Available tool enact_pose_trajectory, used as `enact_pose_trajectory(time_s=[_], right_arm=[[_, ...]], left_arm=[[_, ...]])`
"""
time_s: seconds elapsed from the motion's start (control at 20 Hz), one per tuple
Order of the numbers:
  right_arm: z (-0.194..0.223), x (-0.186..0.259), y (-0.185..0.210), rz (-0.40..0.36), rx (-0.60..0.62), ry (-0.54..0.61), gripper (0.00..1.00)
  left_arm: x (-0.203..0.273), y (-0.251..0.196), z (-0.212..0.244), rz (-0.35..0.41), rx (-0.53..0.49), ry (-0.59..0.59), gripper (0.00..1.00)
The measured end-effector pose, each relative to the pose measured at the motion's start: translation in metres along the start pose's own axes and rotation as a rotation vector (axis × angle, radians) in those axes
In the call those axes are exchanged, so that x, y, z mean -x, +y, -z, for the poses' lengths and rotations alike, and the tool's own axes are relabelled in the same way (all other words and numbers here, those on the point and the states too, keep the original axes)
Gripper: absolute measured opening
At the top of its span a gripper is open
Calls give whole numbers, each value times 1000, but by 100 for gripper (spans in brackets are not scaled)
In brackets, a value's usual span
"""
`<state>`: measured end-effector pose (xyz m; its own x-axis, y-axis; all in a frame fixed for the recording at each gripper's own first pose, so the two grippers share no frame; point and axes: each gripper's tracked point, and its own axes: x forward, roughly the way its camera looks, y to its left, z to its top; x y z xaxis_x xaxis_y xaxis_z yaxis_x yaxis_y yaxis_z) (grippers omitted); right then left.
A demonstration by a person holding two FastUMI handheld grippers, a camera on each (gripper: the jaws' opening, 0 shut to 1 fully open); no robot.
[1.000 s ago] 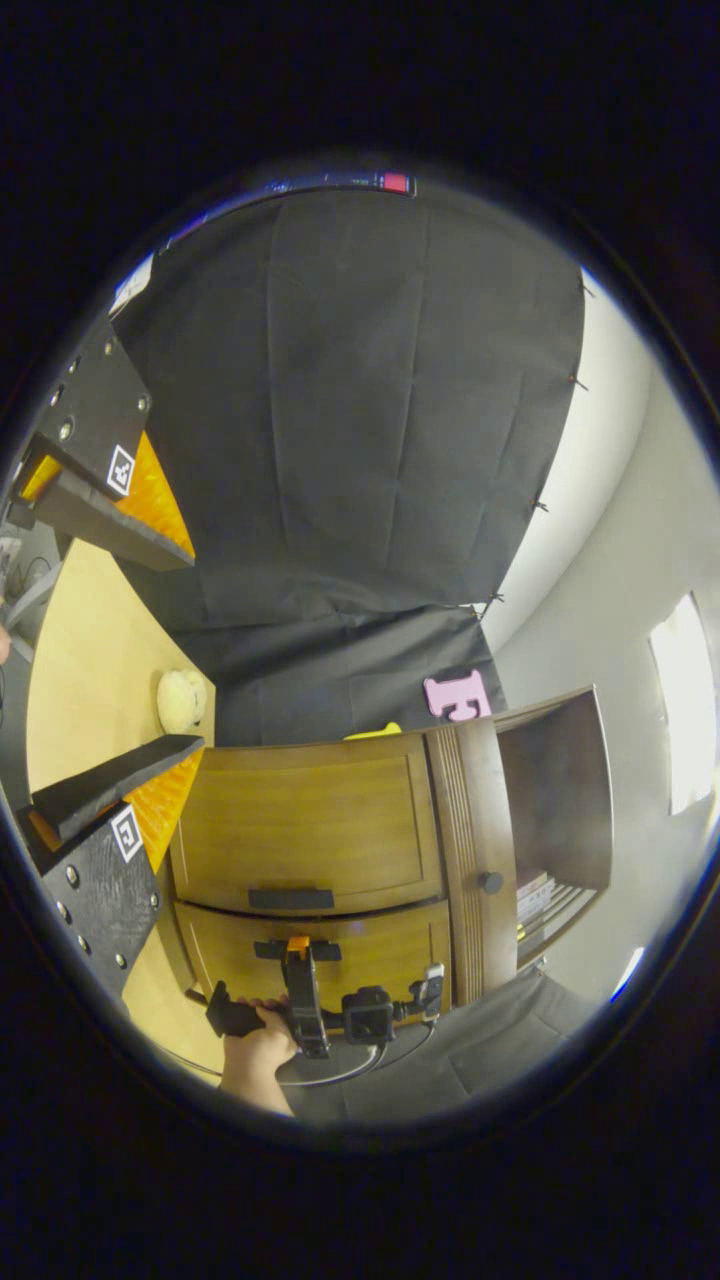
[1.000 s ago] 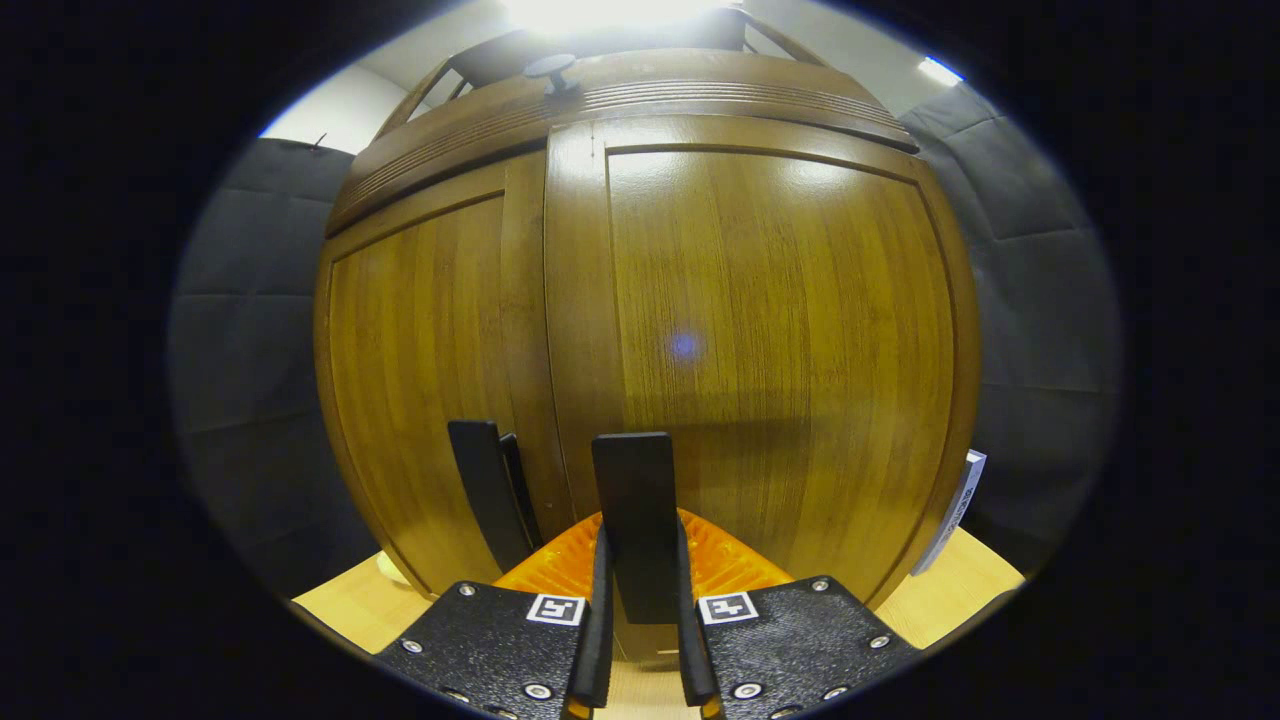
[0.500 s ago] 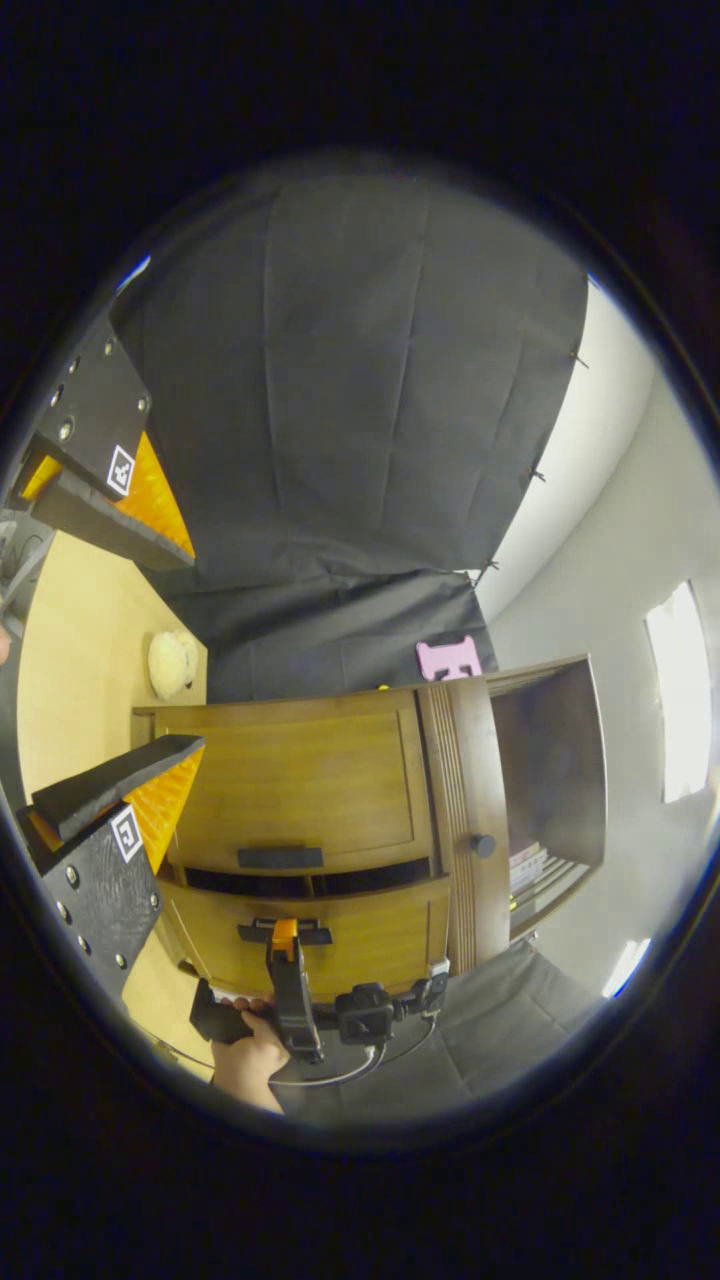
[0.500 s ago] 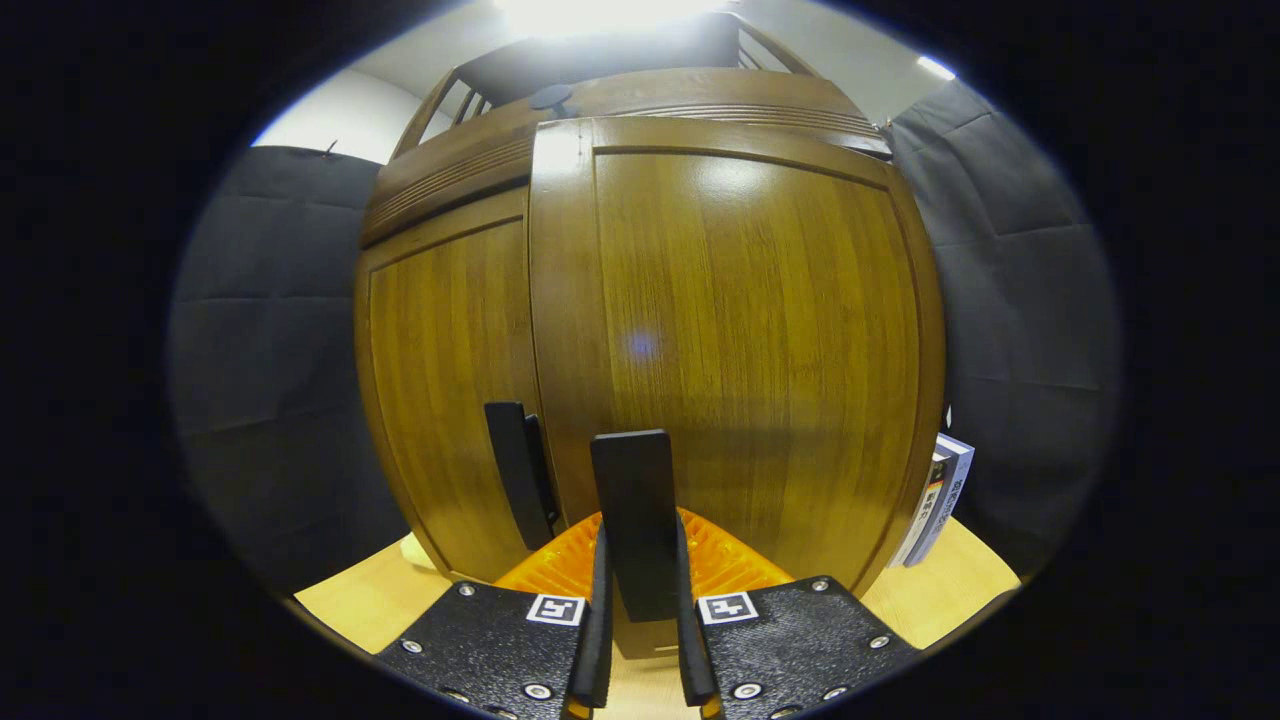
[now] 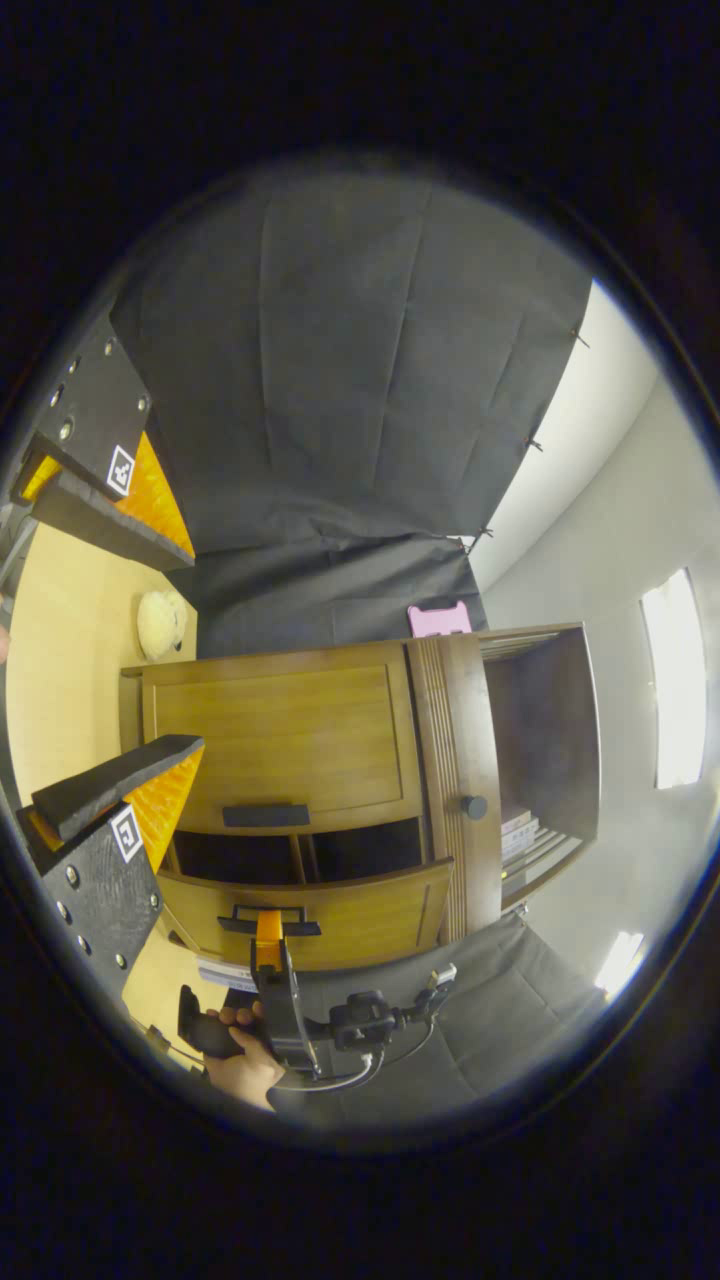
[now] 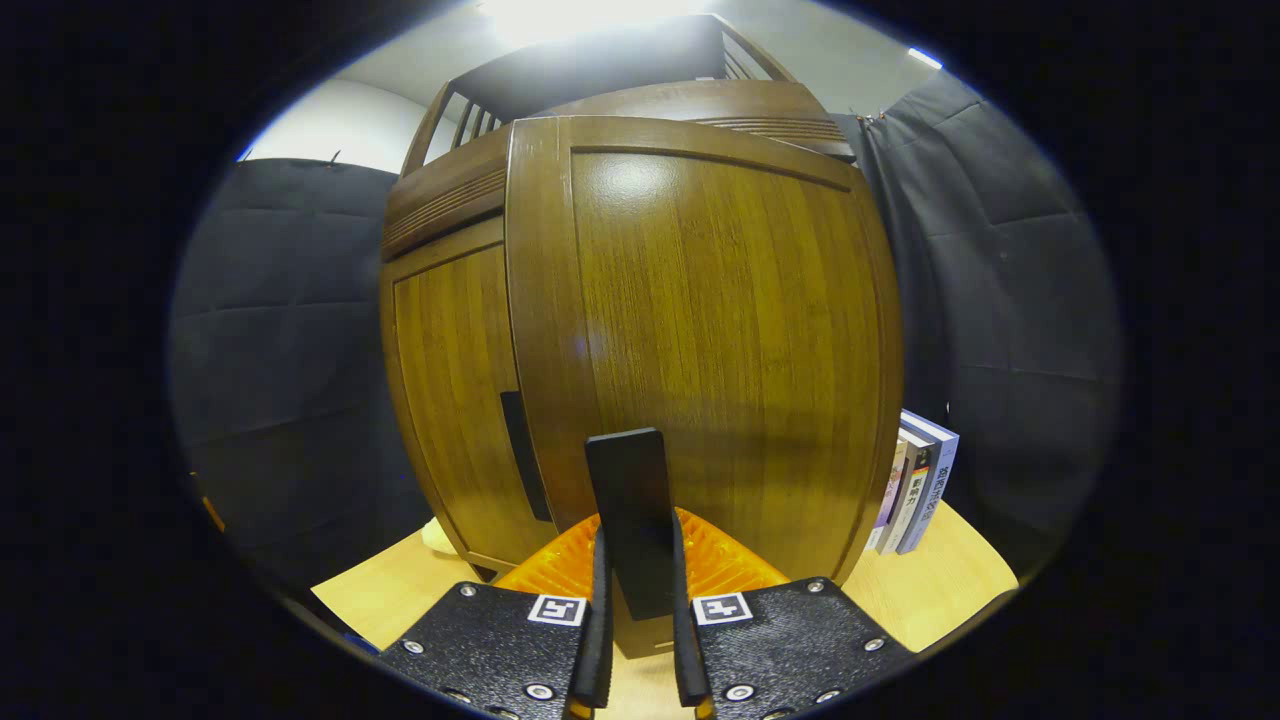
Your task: Open the right door of the double-door shoe cabinet with the right hand, and open the left door with the left hand.
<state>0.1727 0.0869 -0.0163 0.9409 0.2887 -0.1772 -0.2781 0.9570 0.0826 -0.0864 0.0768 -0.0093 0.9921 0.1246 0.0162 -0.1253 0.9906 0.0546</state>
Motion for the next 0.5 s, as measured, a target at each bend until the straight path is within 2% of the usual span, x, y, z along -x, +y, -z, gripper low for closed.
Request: enact_pose_trajectory(time_s=[0.05,0.1,0.15,0.5], right_arm=[[0,5,-2,0,-3,1,25],[0,9,-4,0,-7,1,25],[2,15,-7,0,-10,1,25],[6,49,-31,16,-9,3,25]], left_arm=[[0,-1,1,11,0,-4,95],[0,-1,1,21,-1,-6,100],[1,-2,1,29,-2,-9,95],[5,-9,-1,99,2,-13,95]])
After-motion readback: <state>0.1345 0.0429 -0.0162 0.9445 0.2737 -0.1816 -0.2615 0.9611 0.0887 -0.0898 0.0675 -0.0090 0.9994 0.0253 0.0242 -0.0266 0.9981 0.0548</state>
